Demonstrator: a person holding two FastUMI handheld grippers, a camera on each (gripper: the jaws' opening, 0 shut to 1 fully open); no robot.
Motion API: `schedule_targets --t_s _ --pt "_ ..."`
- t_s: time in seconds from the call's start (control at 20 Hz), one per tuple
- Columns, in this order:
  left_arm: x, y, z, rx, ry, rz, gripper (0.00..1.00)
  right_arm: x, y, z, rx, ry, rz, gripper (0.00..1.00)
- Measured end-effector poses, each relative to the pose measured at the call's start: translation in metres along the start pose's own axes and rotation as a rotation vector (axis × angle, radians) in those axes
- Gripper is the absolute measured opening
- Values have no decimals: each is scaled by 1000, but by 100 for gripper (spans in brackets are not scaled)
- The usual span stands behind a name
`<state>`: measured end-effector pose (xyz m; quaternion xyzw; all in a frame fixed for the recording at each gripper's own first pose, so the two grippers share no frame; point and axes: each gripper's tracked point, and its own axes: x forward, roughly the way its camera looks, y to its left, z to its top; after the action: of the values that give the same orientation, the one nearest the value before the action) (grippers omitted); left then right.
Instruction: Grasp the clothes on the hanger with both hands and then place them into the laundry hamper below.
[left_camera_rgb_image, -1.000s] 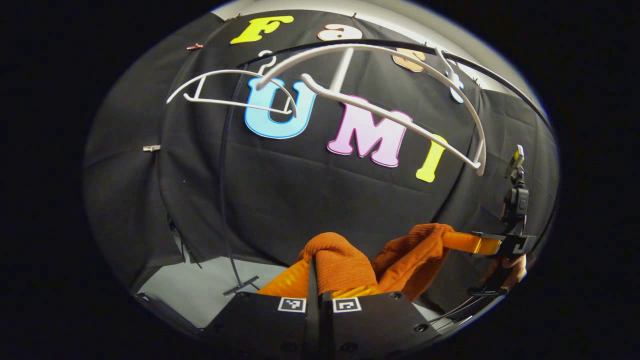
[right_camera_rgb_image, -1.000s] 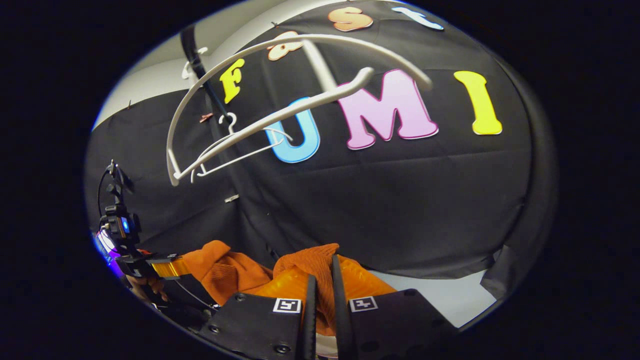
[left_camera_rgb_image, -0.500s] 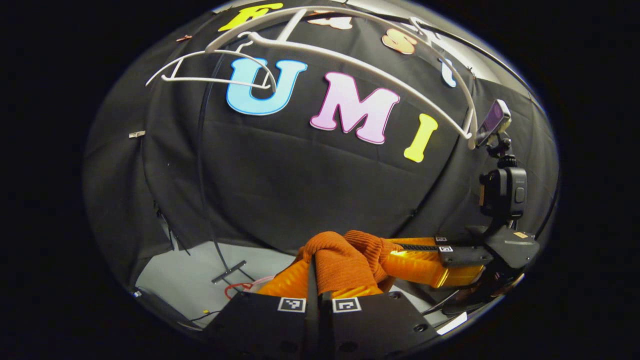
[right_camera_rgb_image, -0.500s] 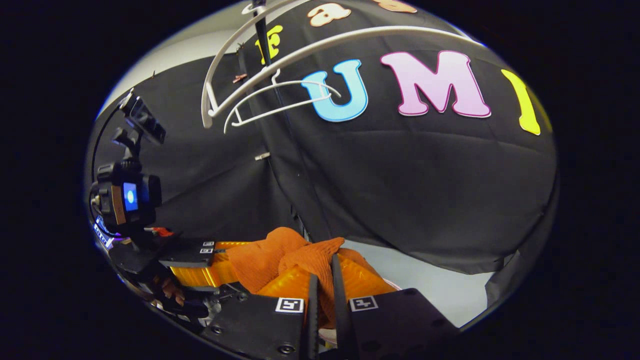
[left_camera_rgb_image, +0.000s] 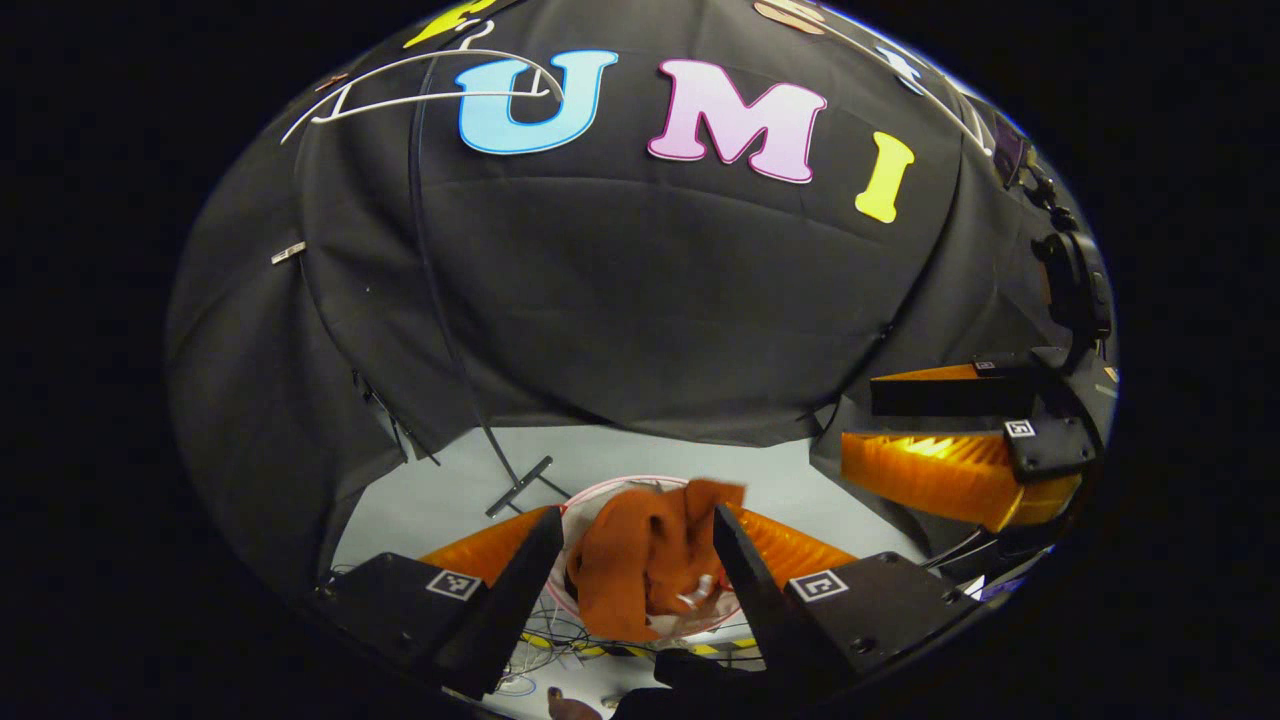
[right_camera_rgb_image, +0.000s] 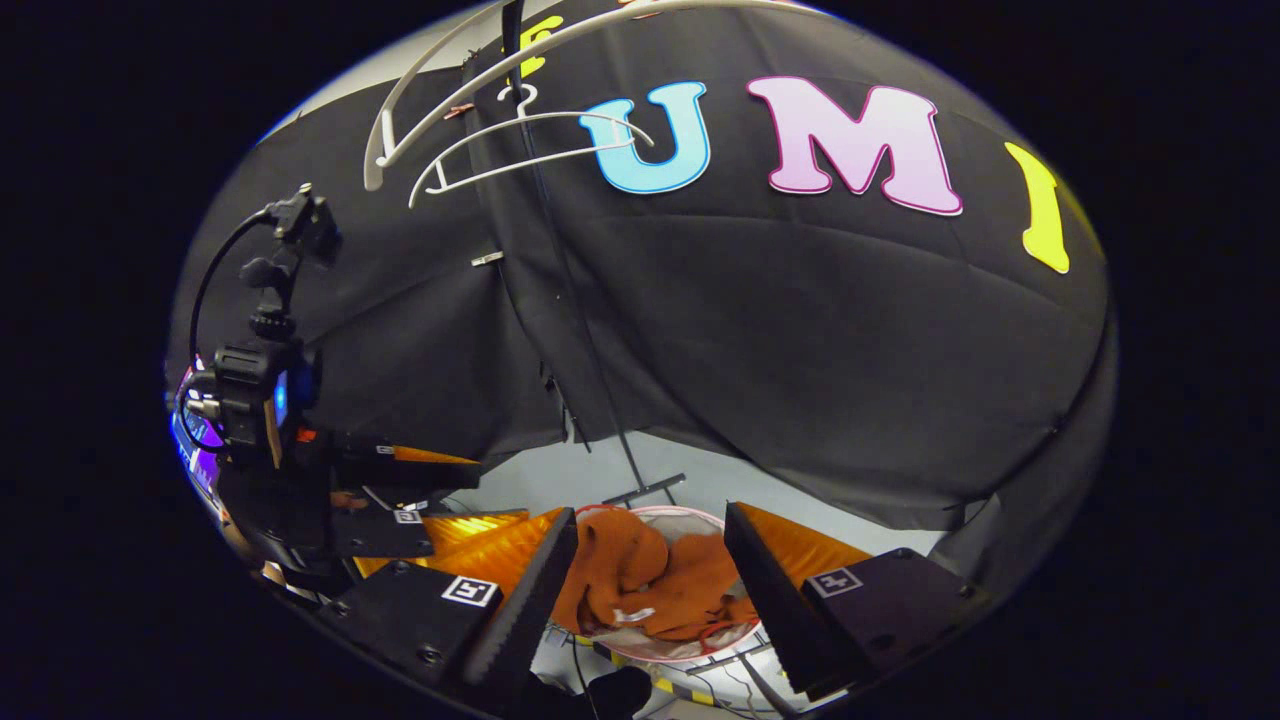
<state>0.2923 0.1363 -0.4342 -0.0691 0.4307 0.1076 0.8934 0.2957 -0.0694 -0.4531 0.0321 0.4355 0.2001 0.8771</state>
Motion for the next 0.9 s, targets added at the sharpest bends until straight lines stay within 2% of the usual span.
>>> schedule_targets --t_s 0.25,0.6,0.65,0.7,0.9 --pt "-12 13 16 -52 -51 18 96 -8 -4 6 41 -18 -19 97" --pt "-43 19 19 -54 -120 21 96 -24 13 3 27 -33 -24 97" --pt "-50 18 19 -54 -132 12 92 -30 18 5 22 -41 -26 97" --pt "-56 14 19 -52 -146 0 95 -36 23 5 11 -51 -32 97" --pt "-91 7 13 -21 -196 -48 96 -66 40 5 -8 -102 -69 97"
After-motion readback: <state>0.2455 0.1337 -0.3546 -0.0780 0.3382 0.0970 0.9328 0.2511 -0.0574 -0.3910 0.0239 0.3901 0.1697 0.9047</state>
